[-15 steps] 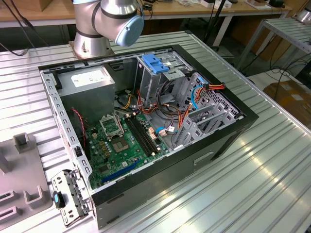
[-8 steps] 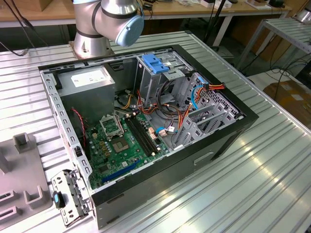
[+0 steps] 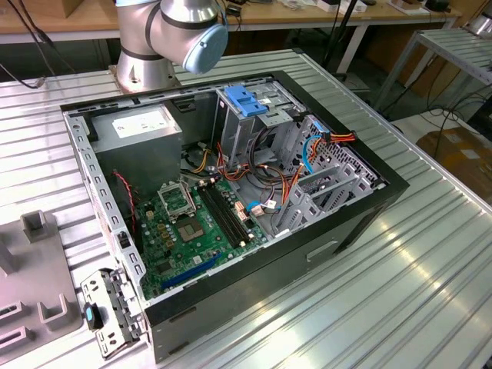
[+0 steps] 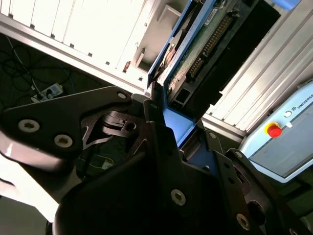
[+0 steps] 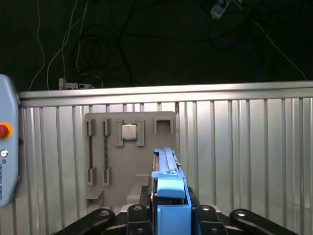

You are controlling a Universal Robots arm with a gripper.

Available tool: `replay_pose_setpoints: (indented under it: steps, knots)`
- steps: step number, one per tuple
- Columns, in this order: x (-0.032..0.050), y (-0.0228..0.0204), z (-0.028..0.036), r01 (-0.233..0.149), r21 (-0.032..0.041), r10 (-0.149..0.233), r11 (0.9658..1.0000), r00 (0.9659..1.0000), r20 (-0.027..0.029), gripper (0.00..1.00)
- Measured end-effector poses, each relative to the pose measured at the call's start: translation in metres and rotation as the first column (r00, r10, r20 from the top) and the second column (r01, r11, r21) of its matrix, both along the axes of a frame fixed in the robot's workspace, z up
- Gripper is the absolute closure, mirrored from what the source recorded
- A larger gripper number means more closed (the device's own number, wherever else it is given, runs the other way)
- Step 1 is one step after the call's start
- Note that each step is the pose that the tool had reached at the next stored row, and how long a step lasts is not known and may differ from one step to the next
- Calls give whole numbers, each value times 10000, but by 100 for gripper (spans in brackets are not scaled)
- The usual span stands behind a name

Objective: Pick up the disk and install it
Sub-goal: 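Pick up the disk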

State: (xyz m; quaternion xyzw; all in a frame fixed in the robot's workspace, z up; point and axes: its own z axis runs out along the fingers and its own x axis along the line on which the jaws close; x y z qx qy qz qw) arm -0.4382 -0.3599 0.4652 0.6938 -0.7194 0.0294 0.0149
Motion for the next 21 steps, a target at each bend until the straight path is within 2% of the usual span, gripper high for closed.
replay_pose_setpoints:
  steps: [7,9,13,21]
  knots:
    - [3,0,82,0,1,0,10000,10000,-7,63]
    - [12,0,86,-1,9,1,10000,10000,-14,63]
    - [60,0,87,0,69,0,10000,10000,-43,63]
    - [148,0,86,0,72,0,10000,10000,-56,63]
